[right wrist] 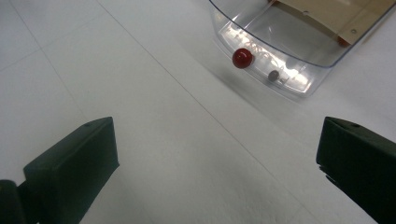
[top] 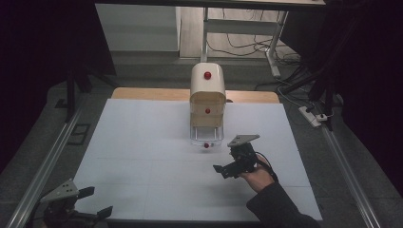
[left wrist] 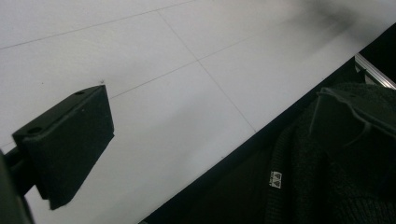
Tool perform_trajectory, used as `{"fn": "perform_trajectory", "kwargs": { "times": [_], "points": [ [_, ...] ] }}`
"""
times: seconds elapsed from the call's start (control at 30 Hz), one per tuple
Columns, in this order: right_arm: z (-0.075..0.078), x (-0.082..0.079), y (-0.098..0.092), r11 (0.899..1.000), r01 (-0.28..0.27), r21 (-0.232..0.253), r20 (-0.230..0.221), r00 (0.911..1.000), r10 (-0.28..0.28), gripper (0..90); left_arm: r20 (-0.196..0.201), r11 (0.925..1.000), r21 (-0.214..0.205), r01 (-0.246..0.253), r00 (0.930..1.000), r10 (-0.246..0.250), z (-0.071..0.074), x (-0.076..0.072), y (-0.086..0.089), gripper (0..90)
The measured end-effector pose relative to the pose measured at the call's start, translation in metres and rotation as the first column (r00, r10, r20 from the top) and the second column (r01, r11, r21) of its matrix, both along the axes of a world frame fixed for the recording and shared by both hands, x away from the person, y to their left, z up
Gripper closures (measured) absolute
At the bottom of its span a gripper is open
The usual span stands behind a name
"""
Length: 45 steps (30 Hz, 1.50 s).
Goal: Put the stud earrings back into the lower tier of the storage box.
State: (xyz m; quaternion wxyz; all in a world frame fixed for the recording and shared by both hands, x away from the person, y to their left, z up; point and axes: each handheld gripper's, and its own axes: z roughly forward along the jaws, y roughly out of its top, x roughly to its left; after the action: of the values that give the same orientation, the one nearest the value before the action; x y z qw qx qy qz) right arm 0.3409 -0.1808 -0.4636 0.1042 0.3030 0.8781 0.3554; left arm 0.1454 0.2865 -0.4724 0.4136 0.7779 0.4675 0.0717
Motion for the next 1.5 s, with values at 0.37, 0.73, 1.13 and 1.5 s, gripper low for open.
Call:
{"fn": "perform_trajectory", "kwargs": {
  "times": [0.37, 0.73, 1.13, 1.5],
  "points": [
    [0.004, -0.015, -0.016, 0.998, 0.036, 0.050, -0.016, 0.9992, -0.035, 0.0, -0.001, 1.0000, 0.000, -0.002, 1.0000, 0.002, 0.000, 0.001, 0.000, 0.2],
    [0.009, -0.032, -0.029, 0.996, 0.046, 0.070, -0.015, 0.9989, -0.045, 0.0, -0.003, 1.0000, -0.001, 0.000, 1.0000, 0.000, 0.000, 0.001, 0.000, 0.2],
    [0.012, -0.046, -0.046, 0.992, 0.087, 0.093, -0.005, 0.9962, -0.087, 0.0, -0.004, 1.0000, 0.001, 0.003, 1.0000, -0.003, 0.000, 0.002, -0.001, 0.2],
    [0.012, -0.062, -0.064, 0.988, 0.128, 0.089, -0.011, 0.9918, -0.127, 0.0, -0.003, 1.0000, 0.005, -0.001, 1.0000, 0.001, 0.000, 0.001, -0.001, 0.1]
  ]
}}
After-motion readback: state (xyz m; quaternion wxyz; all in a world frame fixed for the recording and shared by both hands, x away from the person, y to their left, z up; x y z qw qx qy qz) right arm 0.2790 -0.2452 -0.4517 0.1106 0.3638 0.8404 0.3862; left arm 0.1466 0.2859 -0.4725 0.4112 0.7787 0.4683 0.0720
